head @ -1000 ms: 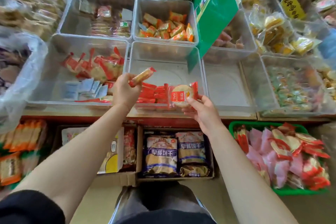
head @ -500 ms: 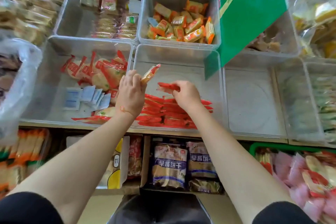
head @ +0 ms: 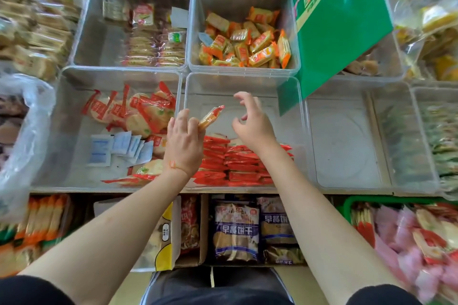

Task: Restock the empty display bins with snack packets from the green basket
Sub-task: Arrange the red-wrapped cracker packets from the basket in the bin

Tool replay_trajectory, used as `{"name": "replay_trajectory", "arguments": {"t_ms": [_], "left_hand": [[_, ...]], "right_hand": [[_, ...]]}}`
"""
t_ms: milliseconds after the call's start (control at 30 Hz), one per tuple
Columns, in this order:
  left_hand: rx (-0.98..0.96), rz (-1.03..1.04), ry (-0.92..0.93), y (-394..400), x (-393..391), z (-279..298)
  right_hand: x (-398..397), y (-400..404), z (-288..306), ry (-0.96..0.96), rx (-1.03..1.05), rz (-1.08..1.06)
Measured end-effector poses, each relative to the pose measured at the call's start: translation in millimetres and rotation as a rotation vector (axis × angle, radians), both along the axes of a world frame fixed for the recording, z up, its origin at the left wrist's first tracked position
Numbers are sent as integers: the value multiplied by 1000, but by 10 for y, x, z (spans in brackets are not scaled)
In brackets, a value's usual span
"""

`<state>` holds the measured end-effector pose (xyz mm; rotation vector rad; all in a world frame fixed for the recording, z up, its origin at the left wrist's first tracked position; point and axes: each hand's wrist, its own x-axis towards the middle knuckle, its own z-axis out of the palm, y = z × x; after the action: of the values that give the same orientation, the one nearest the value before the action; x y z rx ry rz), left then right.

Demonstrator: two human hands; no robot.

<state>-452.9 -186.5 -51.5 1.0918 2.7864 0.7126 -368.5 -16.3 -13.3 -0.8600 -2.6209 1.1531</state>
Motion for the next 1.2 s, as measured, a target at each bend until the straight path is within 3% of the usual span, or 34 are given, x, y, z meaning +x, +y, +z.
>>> {"name": "replay_trajectory", "arguments": {"t_ms": [100,167,267,400,467,567,667,767,833,1033,1100,1200], "left_hand": [[-58,-11,1,-3,-8,2],[-83,-13,-7,4,-10,10],[-77,-17,-50,-10,2,41],[-116,-47,-78,-44,21,84],[-125,-48,-88,-49,21,96],[-123,-47,-101,-47,20,102],[-117,-46,-111,-51,22,93],[-106,-43,-111,-47,21,91],[-106,-43,-111,-45,25,89],[-103,-43,-101,-53,25,100],[-114,-46,-105,-56,25,93],[-108,-38,-108,-64,28,100]], "right_hand": [[-88,-59,31,-28,37,266],[-155,-99,20,-58,104,299],[-132,-35,21,-82,22,120],[18,111,31,-22,-310,-313],[26,139,-3,-39,-363,-371],[-64,117,-108,-125,-273,-281],[-196,-27,-252,-338,-95,-47],[-299,-232,-364,-579,-41,241],[-338,-304,-408,-628,-25,309],[-278,-217,-397,-438,-85,12],[-227,-140,-317,-268,-295,-273],[-68,-75,-61,84,-841,-547]]}}
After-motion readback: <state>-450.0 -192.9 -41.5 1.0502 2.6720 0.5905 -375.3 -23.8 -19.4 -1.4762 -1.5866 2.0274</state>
